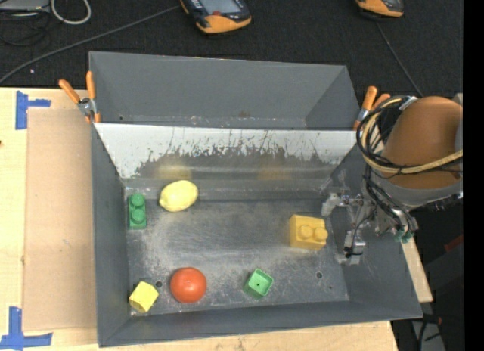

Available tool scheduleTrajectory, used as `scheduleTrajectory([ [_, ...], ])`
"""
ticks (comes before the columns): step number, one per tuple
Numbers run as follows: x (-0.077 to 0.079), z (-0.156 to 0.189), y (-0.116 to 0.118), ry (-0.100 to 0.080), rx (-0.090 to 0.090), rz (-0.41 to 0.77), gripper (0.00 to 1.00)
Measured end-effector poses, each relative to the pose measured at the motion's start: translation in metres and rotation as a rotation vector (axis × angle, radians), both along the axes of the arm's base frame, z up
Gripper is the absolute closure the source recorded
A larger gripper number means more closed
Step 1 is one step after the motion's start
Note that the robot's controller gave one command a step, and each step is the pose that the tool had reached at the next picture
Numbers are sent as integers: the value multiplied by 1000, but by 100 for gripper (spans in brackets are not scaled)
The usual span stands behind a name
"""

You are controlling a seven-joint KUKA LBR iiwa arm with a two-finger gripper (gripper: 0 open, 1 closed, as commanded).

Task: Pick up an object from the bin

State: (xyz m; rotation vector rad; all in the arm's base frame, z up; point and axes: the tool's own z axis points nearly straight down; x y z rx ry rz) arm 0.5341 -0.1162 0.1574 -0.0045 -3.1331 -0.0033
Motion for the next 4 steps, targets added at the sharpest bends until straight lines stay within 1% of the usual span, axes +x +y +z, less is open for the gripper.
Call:
scheduleTrajectory([
  [1,2,4,0,-7,-2,4,0],
  [2,35,-80,-8,-10,-1,-116,0],
  [3,33,-57,5,-12,-1,-248,0],
  [4,34,-81,0,-9,-1,-187,0],
])
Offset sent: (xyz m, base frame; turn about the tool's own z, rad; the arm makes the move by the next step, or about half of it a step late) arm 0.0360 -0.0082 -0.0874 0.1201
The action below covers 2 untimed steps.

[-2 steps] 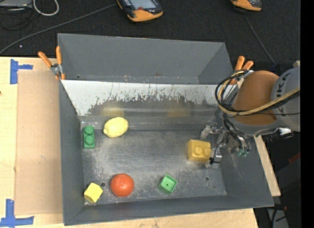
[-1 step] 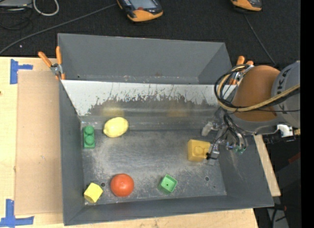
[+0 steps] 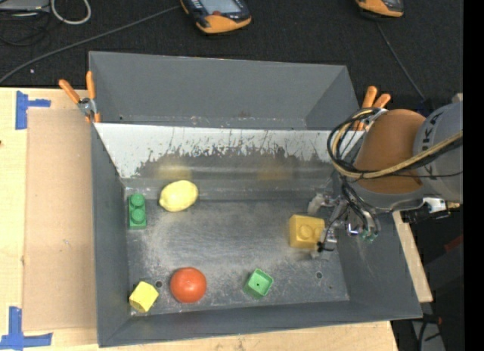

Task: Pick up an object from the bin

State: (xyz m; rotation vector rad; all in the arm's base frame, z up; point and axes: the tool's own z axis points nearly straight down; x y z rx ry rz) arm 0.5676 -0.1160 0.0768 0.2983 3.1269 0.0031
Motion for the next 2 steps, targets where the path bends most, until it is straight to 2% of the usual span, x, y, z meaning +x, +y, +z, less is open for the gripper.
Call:
scheduleTrajectory([
  [1,2,-9,-2,-6,1,-86,0],
  [2,2,-7,-1,-7,-2,-13,100],
])
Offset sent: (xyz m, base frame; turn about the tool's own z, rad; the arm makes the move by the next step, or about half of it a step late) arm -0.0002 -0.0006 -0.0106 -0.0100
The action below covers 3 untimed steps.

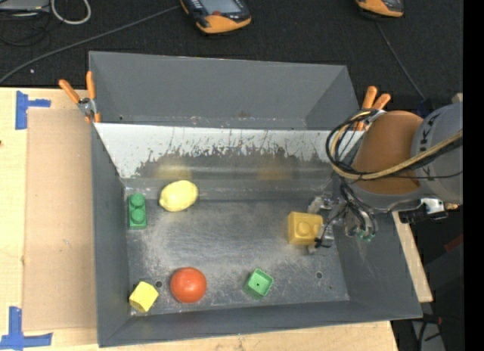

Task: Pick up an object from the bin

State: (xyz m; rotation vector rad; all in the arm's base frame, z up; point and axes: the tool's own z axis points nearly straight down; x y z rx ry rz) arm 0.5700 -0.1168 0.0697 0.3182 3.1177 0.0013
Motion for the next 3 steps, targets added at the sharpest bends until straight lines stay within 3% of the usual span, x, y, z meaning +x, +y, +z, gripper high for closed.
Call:
scheduleTrajectory([
  [2,-1,8,1,3,1,19,100],
  [3,-4,37,1,13,3,19,100],
])
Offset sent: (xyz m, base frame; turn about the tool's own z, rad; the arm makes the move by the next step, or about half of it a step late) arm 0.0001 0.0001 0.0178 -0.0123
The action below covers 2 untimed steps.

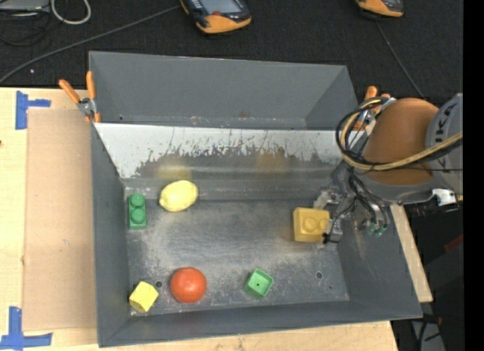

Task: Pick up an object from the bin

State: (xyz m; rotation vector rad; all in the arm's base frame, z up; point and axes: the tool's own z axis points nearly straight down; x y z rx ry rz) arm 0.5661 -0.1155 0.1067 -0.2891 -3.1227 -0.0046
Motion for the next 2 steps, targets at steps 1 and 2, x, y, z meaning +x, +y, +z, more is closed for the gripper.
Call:
scheduleTrajectory([
  [1,2,39,-1,-7,-1,0,100],
  [2,3,76,-1,-9,-1,0,100],
])
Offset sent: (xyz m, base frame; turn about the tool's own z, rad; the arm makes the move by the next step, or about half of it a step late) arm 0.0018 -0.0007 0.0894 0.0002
